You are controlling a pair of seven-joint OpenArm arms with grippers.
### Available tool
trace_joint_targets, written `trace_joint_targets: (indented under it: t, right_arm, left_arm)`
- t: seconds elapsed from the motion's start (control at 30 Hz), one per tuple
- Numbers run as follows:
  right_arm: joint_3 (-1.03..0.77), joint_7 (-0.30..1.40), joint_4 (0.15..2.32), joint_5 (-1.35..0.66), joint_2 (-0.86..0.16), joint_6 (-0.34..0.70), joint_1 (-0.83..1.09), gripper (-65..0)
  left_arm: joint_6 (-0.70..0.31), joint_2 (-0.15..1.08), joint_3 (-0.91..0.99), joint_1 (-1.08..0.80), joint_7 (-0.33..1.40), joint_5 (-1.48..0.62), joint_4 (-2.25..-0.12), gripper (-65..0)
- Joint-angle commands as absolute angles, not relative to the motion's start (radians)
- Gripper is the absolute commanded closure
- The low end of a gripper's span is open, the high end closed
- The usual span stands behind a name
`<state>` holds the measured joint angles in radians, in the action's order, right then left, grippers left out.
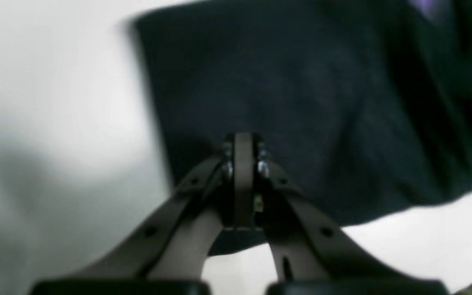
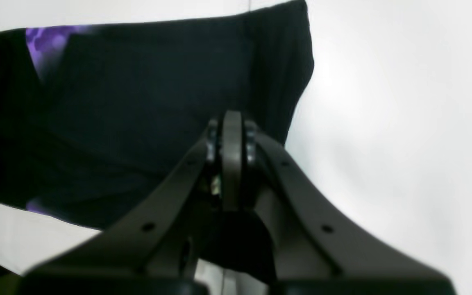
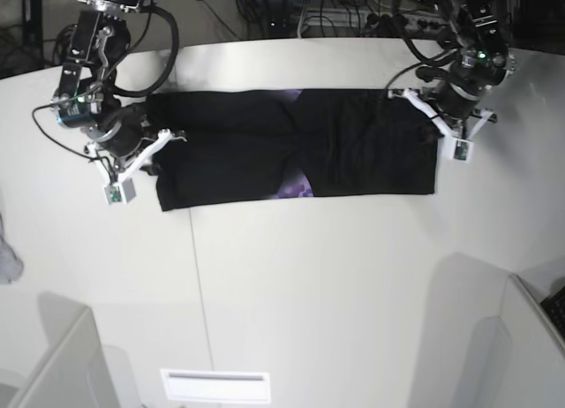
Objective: Fold the T-shirt properly
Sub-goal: 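Release the folded end and raise the left gripper away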
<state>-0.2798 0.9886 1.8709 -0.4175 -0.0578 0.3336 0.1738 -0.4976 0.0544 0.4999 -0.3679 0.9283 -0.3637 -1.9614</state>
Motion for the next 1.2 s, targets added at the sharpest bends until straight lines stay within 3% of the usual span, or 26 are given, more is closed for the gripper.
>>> trace_joint_targets:
  t: [0.0,0.13,0.2,0.47,0.87,1.17]
  right_arm:
    - [-0.305,0.992,1.888,-0.43,-0.065,0.337,0.151,-6.2]
    - [-0.421,1.059,1.888,-0.499,-0.035,0.338,0.119,-41.4]
    - [-0.463,1.076,1.874,-0.555,-0.036,0.338,0.105,-48.3]
    - [-0.524,1.15,1.627,-0.727,-0.099,0.338,0.045,-45.3]
    - [-0.516,1.156,1.474,-0.776,-0.122,0.338,0.036,-45.3]
    - [-0.364,1.15,1.477,-0.779,-0.117,0.338,0.084,-45.3]
  left_arm:
    - [-0.498,0.085,0.575,-0.378,0.906,-0.407,-1.969,0.0]
    - [-0.498,0.159,0.794,-0.404,0.903,-0.559,-1.933,0.0]
    - [-0.498,0.189,0.865,-0.409,0.903,-0.591,-1.906,0.0]
    - [-0.677,0.232,1.003,-0.404,0.9,-0.593,-1.758,0.0]
    - [-0.687,0.208,0.935,-0.401,0.777,-0.415,-1.725,0.0]
    - [-0.68,0.206,0.892,-0.355,0.78,-0.41,-1.692,0.0]
